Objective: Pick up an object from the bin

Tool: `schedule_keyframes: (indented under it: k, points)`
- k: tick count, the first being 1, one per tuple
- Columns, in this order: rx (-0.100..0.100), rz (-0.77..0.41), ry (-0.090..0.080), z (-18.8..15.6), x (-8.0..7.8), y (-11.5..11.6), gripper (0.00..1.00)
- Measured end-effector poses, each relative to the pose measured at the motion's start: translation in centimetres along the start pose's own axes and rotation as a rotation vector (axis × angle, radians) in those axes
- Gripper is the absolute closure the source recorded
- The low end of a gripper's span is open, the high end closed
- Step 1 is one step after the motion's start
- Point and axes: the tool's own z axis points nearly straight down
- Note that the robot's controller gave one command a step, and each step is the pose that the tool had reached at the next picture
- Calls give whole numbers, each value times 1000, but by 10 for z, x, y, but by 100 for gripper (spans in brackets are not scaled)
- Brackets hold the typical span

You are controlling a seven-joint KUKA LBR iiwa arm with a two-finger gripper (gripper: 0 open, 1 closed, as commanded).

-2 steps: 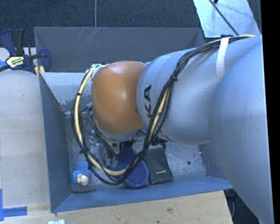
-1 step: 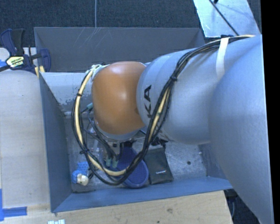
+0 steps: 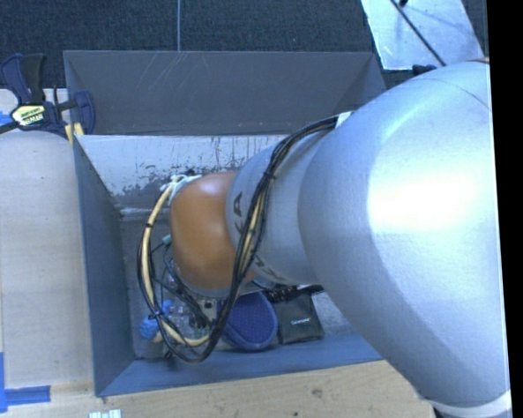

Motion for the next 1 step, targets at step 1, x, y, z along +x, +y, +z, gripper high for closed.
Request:
schedule_keyframes:
  k: [1]
  points:
    - [-5, 2, -6, -4, -1, 1, 100]
